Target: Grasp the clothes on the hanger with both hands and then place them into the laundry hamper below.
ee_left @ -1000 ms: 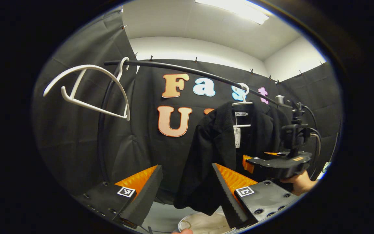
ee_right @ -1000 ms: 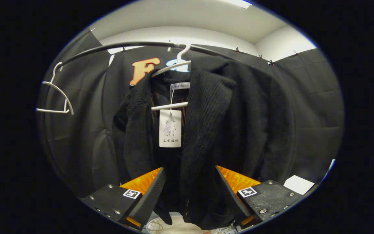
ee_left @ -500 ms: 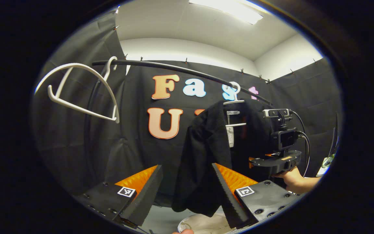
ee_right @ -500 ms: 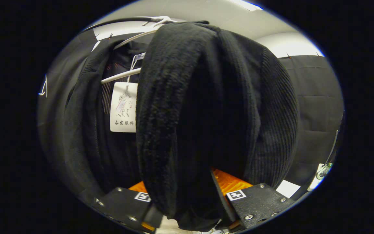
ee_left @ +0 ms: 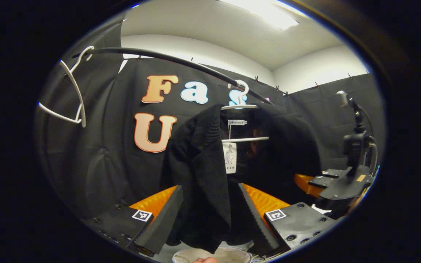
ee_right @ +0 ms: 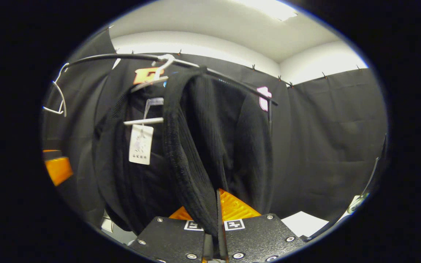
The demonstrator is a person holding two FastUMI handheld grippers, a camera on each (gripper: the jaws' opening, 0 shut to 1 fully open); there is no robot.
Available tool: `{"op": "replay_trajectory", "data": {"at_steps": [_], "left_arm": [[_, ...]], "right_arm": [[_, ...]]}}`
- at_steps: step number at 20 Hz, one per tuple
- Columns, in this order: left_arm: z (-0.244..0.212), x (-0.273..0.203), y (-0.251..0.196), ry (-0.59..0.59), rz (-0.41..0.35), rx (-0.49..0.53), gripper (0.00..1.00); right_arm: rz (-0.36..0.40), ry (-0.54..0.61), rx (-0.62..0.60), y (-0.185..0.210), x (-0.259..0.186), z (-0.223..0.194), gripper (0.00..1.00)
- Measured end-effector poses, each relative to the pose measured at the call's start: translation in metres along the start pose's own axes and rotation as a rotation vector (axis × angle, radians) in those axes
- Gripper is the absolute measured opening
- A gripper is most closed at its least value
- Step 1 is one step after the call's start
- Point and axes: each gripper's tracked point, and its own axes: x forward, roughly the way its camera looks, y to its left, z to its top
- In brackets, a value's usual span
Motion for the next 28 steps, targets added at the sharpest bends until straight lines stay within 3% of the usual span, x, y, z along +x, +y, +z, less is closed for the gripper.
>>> {"op": "replay_trajectory", "data": {"at_steps": [3, 4, 5, 7, 9, 10, 14, 17, 18, 24, 28], "left_arm": [[-0.014, 0.041, -0.012, -0.005, 0.029, 0.017, 0.96], [-0.023, 0.055, -0.013, 0.003, 0.056, 0.026, 0.97], [-0.030, 0.065, -0.010, 0.012, 0.100, 0.044, 0.97], [-0.040, 0.082, -0.001, 0.018, 0.183, 0.075, 0.97], [-0.045, 0.087, 0.011, 0.009, 0.234, 0.109, 1.00], [-0.043, 0.088, 0.018, -0.001, 0.256, 0.127, 0.93], [-0.032, 0.091, 0.057, -0.043, 0.358, 0.175, 0.95], [-0.022, 0.086, 0.077, -0.057, 0.370, 0.168, 0.99], [-0.017, 0.084, 0.084, -0.062, 0.367, 0.171, 0.96], [-0.005, 0.070, 0.085, -0.029, 0.237, 0.115, 0.14], [0.009, 0.058, 0.069, -0.003, 0.152, 0.101, 0.11]], "right_arm": [[0.058, -0.008, -0.028, 0.012, -0.017, 0.012, 0.12], [0.074, -0.013, -0.022, 0.016, -0.019, 0.015, 0.12], [0.088, -0.020, -0.014, 0.020, -0.020, 0.017, 0.05], [0.101, -0.026, -0.008, 0.022, -0.023, 0.018, 0.05], [0.109, -0.024, 0.007, 0.022, -0.023, 0.017, 0.05], [0.114, -0.019, 0.019, 0.022, -0.023, 0.016, 0.05], [0.112, -0.020, 0.036, 0.015, -0.019, 0.016, 0.06], [0.098, -0.025, 0.031, 0.006, -0.018, 0.015, 0.05], [0.095, -0.026, 0.030, 0.005, -0.017, 0.016, 0.05], [0.085, -0.049, 0.041, -0.010, -0.017, 0.025, 0.05], [0.036, -0.104, 0.097, -0.018, -0.025, 0.040, 0.06]]}}
